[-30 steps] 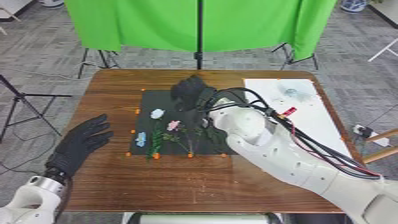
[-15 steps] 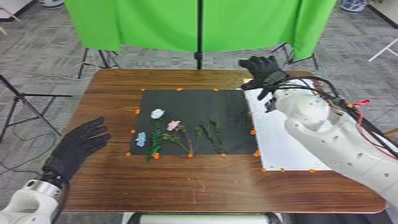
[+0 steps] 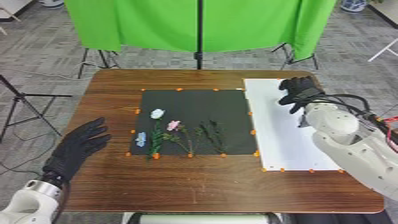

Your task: Arrange flowers

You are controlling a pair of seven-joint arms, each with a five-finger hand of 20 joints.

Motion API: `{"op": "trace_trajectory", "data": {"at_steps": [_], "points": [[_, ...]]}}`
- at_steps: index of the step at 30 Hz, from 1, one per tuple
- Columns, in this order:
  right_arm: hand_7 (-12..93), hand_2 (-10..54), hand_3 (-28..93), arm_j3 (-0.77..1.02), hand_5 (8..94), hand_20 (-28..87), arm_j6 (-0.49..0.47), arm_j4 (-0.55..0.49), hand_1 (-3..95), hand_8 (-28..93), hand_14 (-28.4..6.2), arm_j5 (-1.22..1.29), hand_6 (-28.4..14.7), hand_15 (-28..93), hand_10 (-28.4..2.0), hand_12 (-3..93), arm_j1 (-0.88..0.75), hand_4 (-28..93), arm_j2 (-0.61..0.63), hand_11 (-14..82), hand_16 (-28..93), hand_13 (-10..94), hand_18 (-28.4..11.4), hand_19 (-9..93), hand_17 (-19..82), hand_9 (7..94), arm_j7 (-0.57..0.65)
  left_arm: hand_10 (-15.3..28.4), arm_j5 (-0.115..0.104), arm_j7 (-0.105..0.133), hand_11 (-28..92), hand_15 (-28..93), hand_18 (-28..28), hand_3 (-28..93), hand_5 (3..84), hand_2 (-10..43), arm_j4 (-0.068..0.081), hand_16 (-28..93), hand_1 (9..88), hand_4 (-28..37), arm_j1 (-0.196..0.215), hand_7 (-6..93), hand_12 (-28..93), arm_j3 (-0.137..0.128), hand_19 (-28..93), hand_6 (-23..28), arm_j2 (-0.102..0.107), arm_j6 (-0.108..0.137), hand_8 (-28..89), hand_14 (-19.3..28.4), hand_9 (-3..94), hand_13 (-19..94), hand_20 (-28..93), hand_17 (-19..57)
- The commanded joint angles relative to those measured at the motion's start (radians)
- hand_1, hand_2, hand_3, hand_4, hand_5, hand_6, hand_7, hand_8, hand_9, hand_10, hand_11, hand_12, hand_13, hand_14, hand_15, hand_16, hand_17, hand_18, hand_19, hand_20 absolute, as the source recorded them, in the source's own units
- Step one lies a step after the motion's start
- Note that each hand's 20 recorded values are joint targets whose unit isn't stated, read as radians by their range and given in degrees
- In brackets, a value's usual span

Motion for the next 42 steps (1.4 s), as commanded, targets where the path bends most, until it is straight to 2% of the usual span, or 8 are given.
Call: {"op": "trace_trajectory", "data": {"at_steps": [1, 14, 16, 20, 24, 33, 38, 42], "points": [[29, -9.5, 89, -0.013, 46.2, 27, -0.019, 0.008, 26.8, -20, -3.9, -0.041, -0.8, 52, -9.1, 19.8, 0.005, -28, 0.001, 39.0, 16, 55, -14.8, 69, 22, 51.9, 0.011, 11.8, 0.001, 0.002, 21, 38, 22.4, 70, 30.1, 1.6, -0.004, -4, 25.0, -28.3, 0.026, 19.4, 15, -0.005, 53, 4.3, -0.015, -0.008, -10, 15.4, 26.5, 21, -1, -9.2], [35, -9.5, 87, -0.043, 48.7, 32, -0.045, 0.049, 29.4, -22, -2.9, -0.054, 0.4, 55, -8.7, 21.4, 0.022, -28, -0.033, 46.8, 17, 60, -14.9, 72, 25, 54.5, 0.040, 12.0, 0.002, 0.006, 21, 38, 22.4, 70, 30.4, 1.6, -0.009, -4, 25.1, -28.3, 0.032, 19.3, 15, -0.006, 53, 4.5, -0.017, -0.008, -10, 15.4, 26.7, 21, -1, -9.2], [40, -9.5, 86, -0.069, 51.6, 33, 0.018, 0.067, 33.0, -24, -2.1, -0.050, 1.6, 54, -7.5, 23.8, 0.032, -28, -0.036, 45.9, 19, 64, -14.8, 73, 27, 59.1, 0.035, 12.0, 0.002, 0.005, 21, 38, 22.4, 70, 30.4, 1.6, -0.008, -4, 25.1, -28.3, 0.030, 19.3, 15, -0.005, 53, 4.5, -0.017, -0.004, -10, 15.4, 26.7, 21, -1, -9.2], [51, -9.4, 79, -0.091, 61.9, 36, 0.126, 0.078, 45.0, -14, 0.1, -0.051, 1.8, 47, -3.6, 42.3, 0.035, -28, -0.032, 25.6, 32, 76, -15.5, 77, 32, 78.8, 0.003, 12.0, 0.001, 0.004, 21, 38, 22.3, 70, 30.5, 1.6, -0.007, -4, 25.1, -28.3, 0.026, 19.2, 15, -0.002, 53, 4.5, -0.014, 0.002, -10, 15.4, 26.8, 21, -1, -9.2], [50, -9.4, 81, -0.088, 71.8, 38, 0.172, 0.072, 48.0, -13, -0.4, -0.063, 3.0, 49, -2.6, 43.0, 0.036, -28, -0.035, 22.9, 29, 84, -16.4, 80, 37, 88.9, -0.018, 12.0, -0.001, 0.002, 21, 38, 22.4, 70, 30.5, 1.6, -0.007, -4, 25.1, -28.3, 0.023, 19.3, 15, -0.001, 53, 4.5, -0.011, 0.006, -10, 15.5, 26.8, 21, -1, -9.2], [48, -9.5, 82, -0.046, 73.5, 39, 0.169, -0.096, 47.5, -13, -0.8, -0.059, 2.5, 49, -3.2, 43.6, 0.016, -28, -0.100, 22.2, 30, 85, -16.6, 81, 37, 89.5, -0.126, 12.1, 0.000, -0.012, 21, 38, 22.3, 70, 30.6, 1.6, -0.005, -4, 25.0, -28.3, 0.019, 19.4, 14, 0.000, 53, 4.5, -0.014, 0.007, -10, 15.5, 26.9, 21, -1, -9.2], [48, -9.5, 83, -0.071, 73.2, 39, 0.140, -0.179, 47.2, -12, -0.7, -0.070, 2.5, 49, -3.2, 44.1, 0.019, -28, -0.183, 22.0, 30, 84, -16.6, 81, 37, 89.3, -0.211, 12.0, 0.001, -0.012, 21, 38, 22.3, 70, 30.5, 1.6, 0.005, -4, 25.0, -28.3, 0.006, 19.3, 15, 0.006, 53, 4.5, -0.016, -0.011, -10, 15.4, 26.9, 21, -1, -9.2], [49, -9.5, 83, -0.116, 72.3, 39, 0.098, -0.190, 46.3, -12, -0.8, -0.079, 2.8, 50, -3.2, 44.7, 0.039, -28, -0.260, 22.1, 30, 84, -16.5, 81, 36, 88.8, -0.269, 12.0, 0.000, -0.012, 21, 38, 22.3, 70, 30.5, 1.5, 0.002, -4, 25.0, -28.3, 0.016, 19.3, 15, 0.003, 53, 4.5, -0.018, -0.016, -10, 15.6, 26.9, 21, -1, -9.2]]}}
